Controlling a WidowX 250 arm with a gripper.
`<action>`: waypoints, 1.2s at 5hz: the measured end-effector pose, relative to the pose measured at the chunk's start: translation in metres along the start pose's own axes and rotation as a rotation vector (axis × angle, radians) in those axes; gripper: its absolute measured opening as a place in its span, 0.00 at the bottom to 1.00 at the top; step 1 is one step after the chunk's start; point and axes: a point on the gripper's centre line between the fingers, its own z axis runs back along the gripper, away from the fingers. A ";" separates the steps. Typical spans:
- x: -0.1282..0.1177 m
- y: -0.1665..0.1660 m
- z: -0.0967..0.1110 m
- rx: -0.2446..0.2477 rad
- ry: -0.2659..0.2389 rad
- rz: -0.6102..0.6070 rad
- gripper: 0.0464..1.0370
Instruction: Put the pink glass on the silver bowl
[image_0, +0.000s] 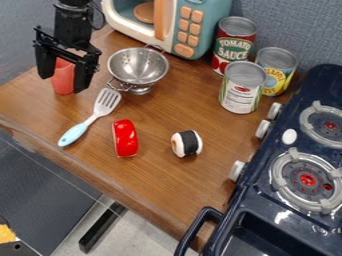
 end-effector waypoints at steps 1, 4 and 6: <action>0.004 0.000 0.004 -0.008 -0.019 0.004 0.96; 0.026 0.014 0.027 -0.029 -0.070 0.051 0.96; 0.030 0.011 0.016 -0.007 -0.042 0.041 0.96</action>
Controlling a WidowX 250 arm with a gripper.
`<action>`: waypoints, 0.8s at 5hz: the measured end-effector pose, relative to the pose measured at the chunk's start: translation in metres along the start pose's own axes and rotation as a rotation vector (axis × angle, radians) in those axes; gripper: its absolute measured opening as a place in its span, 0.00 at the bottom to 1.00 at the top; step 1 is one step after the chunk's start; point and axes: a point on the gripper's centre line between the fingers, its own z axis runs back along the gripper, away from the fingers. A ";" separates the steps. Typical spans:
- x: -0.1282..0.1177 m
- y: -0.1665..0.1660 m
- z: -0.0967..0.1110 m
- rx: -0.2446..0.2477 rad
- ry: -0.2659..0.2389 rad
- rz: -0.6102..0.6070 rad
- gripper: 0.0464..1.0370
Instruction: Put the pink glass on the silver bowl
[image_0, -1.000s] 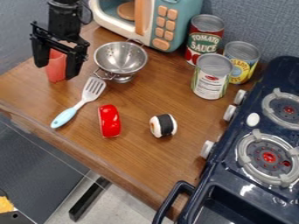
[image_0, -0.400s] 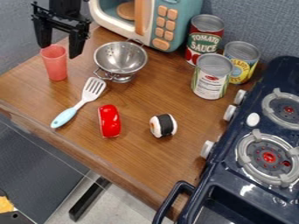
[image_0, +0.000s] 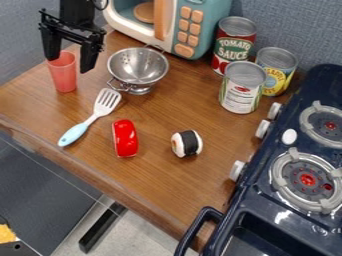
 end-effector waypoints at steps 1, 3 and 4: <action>0.001 -0.003 -0.010 -0.003 0.002 0.003 0.96; 0.005 -0.009 -0.026 -0.064 0.013 -0.007 0.88; 0.005 -0.004 -0.027 -0.110 -0.002 -0.042 0.59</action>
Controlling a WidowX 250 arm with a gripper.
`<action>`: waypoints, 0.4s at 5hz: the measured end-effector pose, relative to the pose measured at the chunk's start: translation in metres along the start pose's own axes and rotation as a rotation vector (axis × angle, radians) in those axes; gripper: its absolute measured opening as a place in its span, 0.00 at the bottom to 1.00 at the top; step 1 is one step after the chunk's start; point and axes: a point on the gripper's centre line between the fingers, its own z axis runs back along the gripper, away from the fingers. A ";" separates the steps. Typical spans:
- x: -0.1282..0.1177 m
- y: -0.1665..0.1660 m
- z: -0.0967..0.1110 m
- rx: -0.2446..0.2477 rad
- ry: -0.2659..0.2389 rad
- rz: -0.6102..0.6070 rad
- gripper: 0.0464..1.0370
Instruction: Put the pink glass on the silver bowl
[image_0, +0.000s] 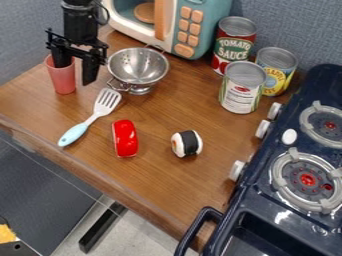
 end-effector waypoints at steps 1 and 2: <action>0.001 0.000 0.000 -0.002 -0.004 -0.014 0.27; 0.000 0.001 0.000 0.014 0.000 -0.018 0.09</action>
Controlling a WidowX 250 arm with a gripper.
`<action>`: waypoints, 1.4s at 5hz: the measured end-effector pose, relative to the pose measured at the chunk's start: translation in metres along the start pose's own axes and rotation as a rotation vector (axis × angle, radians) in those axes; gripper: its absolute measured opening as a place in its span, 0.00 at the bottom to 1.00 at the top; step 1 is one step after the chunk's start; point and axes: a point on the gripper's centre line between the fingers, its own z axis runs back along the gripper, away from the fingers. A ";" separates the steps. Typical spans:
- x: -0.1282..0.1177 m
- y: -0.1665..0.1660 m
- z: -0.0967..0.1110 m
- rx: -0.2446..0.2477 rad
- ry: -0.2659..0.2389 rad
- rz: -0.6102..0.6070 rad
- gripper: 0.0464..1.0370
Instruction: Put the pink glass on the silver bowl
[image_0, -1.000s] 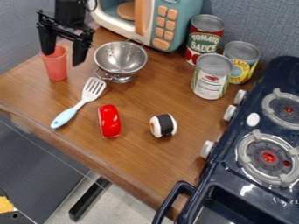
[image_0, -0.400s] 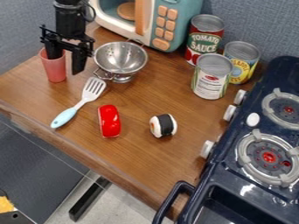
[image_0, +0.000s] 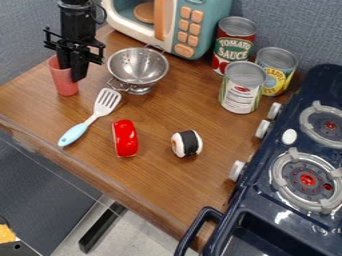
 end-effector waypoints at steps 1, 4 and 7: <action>0.000 -0.002 0.001 0.024 -0.001 -0.024 0.04; 0.004 -0.054 0.095 0.084 -0.220 -0.184 0.03; 0.068 -0.116 0.083 0.065 -0.196 -0.397 0.03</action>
